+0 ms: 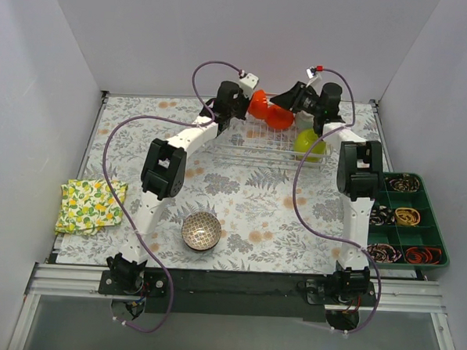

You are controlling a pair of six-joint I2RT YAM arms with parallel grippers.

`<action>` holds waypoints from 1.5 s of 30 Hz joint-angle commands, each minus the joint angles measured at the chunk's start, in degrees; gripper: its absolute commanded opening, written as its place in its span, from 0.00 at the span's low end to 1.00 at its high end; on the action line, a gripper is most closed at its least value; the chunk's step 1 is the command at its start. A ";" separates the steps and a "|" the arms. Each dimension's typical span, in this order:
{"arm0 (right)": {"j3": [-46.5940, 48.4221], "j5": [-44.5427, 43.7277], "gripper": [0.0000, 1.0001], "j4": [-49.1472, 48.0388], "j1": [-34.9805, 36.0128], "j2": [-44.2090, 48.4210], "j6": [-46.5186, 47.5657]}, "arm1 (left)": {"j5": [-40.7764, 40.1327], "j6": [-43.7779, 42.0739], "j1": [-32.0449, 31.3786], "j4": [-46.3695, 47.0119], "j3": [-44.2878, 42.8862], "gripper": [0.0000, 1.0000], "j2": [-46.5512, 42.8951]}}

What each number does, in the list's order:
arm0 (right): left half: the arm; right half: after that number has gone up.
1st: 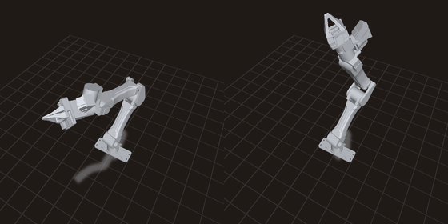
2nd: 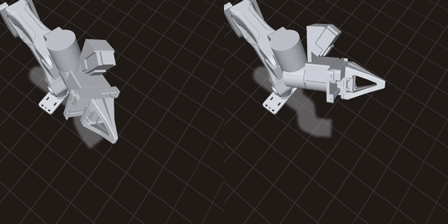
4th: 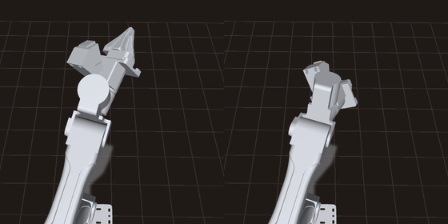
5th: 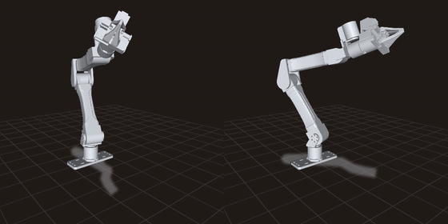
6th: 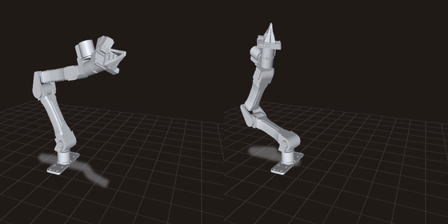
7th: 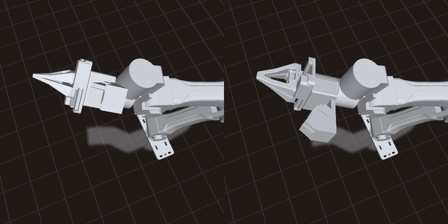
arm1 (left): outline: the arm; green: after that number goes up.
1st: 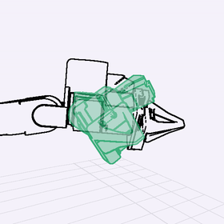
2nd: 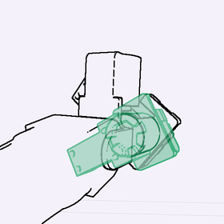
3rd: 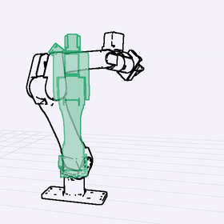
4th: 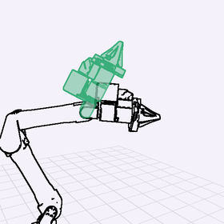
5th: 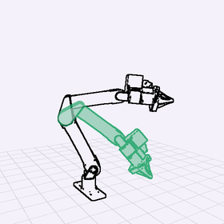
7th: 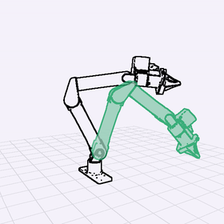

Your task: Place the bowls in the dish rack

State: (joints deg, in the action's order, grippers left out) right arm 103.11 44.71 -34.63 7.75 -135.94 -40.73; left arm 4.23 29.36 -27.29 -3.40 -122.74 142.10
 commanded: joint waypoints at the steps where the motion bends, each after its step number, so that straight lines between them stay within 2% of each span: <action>1: -1.15 -0.24 0.45 -1.49 -2.38 5.94 3.02 | 0.87 1.48 -1.19 5.77 -2.51 0.00 -0.86; 17: -8.19 1.96 0.45 -1.49 -5.64 11.75 5.57 | 4.12 5.44 -4.70 10.69 -4.00 0.00 1.86; 21: -8.63 2.40 0.45 -1.32 -5.55 12.01 6.37 | 2.46 5.44 -4.88 10.79 -4.26 0.00 1.34; 24: -7.93 2.58 0.45 -0.18 -5.29 12.01 7.42 | -1.93 4.82 -4.71 7.90 -6.81 0.00 0.20; 25: -8.01 2.66 0.45 0.09 -5.29 12.54 7.68 | -3.42 4.74 -4.36 7.27 -7.07 0.04 -0.59; 27: -8.80 2.93 0.45 0.61 -5.29 13.50 8.99 | -3.44 4.83 -3.83 6.48 -4.72 0.18 -5.24; 28: -9.24 2.93 0.45 1.31 -5.29 14.81 9.70 | -3.00 4.39 -3.30 6.47 -3.22 0.30 -7.26; 30: -10.73 2.84 0.45 3.25 -5.29 16.31 11.98 | -0.55 2.11 -2.95 6.30 2.75 0.35 -14.46; 31: -11.35 2.93 0.46 3.78 -5.37 17.89 12.77 | 0.25 1.32 -2.86 6.21 5.12 0.40 -17.27; 32: -12.05 3.02 0.46 4.57 -5.38 18.86 13.65 | 1.99 0.70 -2.86 6.12 7.23 0.50 -19.91; 34: -14.94 2.49 0.46 6.59 -5.46 22.27 16.90 | 3.06 -1.67 -2.68 6.39 14.34 0.61 -27.99; 35: -16.00 2.14 0.47 7.20 -5.20 23.51 17.87 | 2.28 -2.72 -2.60 7.17 16.80 0.70 -30.54; 36: -17.40 1.88 0.47 10.08 -5.11 24.75 20.49 | 0.97 -4.04 -2.51 7.79 21.96 0.73 -35.70; 38: -18.47 1.17 0.48 13.87 -4.41 28.87 24.10 | -1.93 -4.84 -1.54 7.71 26.30 0.84 -40.04; 42: -20.31 1.44 0.51 29.32 2.42 38.70 41.22 | -7.65 -4.24 3.37 -0.62 32.64 0.95 -46.56; 43: -21.19 1.43 0.52 37.36 4.27 40.30 51.70 | -7.66 -1.62 6.60 -2.82 34.48 0.97 -48.22; 45: -22.42 -0.31 0.53 44.44 10.58 44.59 61.42 | -4.34 0.86 10.31 -12.03 35.11 0.98 -49.11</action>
State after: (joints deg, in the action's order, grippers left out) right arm 82.72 44.88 -8.84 7.62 -100.33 -4.97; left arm 1.08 27.00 -24.64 0.64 -91.70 93.45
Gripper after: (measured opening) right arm 0.517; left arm 0.973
